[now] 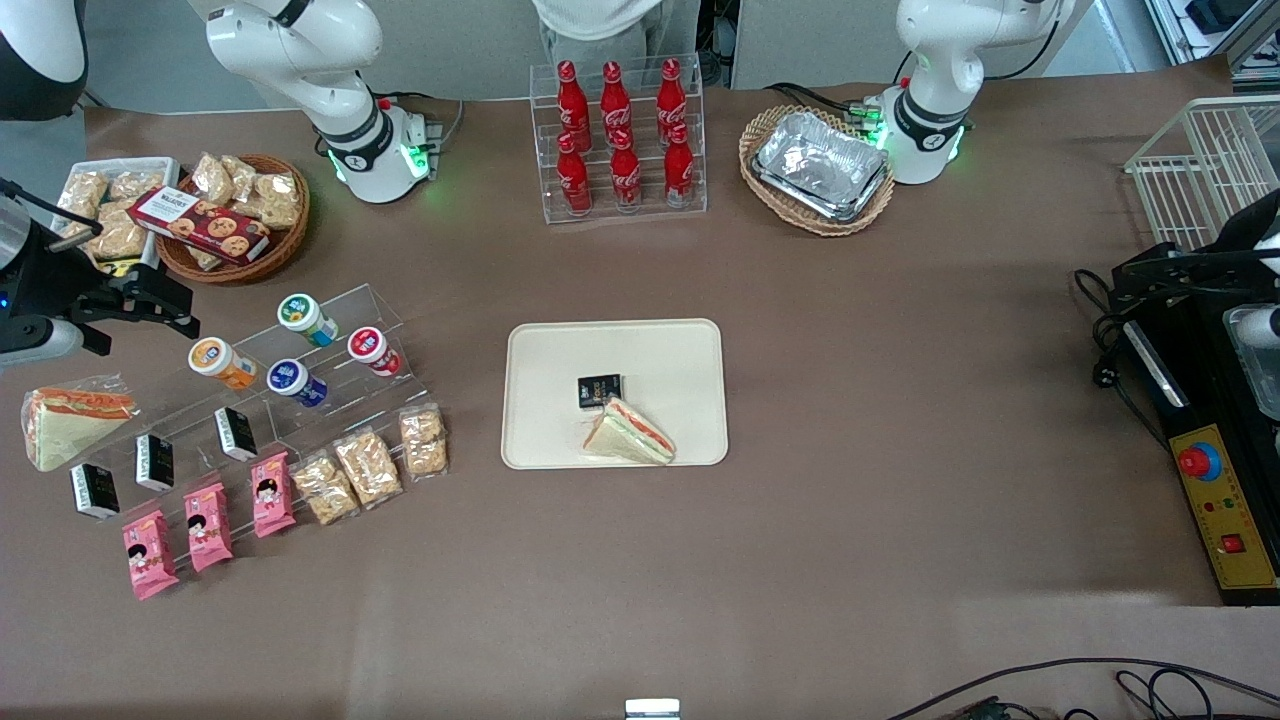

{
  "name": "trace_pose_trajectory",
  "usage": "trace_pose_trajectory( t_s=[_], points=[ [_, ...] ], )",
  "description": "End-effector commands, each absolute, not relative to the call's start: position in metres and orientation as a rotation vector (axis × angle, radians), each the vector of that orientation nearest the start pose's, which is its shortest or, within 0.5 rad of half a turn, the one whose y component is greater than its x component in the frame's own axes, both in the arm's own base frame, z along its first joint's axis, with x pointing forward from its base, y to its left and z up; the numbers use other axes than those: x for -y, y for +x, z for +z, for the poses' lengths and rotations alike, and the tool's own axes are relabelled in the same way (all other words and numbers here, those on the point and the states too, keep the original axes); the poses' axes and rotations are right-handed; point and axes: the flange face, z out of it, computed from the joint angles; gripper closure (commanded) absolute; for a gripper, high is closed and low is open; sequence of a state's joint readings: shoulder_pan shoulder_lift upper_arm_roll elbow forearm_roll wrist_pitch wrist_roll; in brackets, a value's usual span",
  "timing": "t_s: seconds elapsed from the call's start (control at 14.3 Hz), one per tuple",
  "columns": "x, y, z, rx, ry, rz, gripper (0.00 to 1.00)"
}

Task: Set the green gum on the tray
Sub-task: 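Move the right gripper from rest toward the acrylic gum rack, then lower the open right gripper over the green-lidded gum tub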

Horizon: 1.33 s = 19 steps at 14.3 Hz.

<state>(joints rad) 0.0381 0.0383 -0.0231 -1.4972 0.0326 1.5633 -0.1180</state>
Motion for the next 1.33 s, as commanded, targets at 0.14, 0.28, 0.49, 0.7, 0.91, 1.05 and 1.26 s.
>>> trace_pose_trajectory(
  t_s=[0.14,0.28,0.49,0.7,0.91,1.05,1.26],
  points=[
    [-0.013,0.564,0.644,0.201,-3.087,-0.070,0.00],
    [-0.013,0.563,0.644,0.208,-3.088,-0.063,0.00],
    [-0.017,0.541,0.645,0.219,-3.084,0.050,0.00],
    [-0.016,0.509,0.641,0.217,-3.086,0.054,0.00],
    [-0.015,0.475,0.627,0.216,-3.096,-0.012,0.00],
    [-0.021,0.454,0.610,0.234,-3.100,-0.052,0.00],
    [-0.021,0.446,0.573,0.235,-3.103,-0.102,0.00]
  ],
)
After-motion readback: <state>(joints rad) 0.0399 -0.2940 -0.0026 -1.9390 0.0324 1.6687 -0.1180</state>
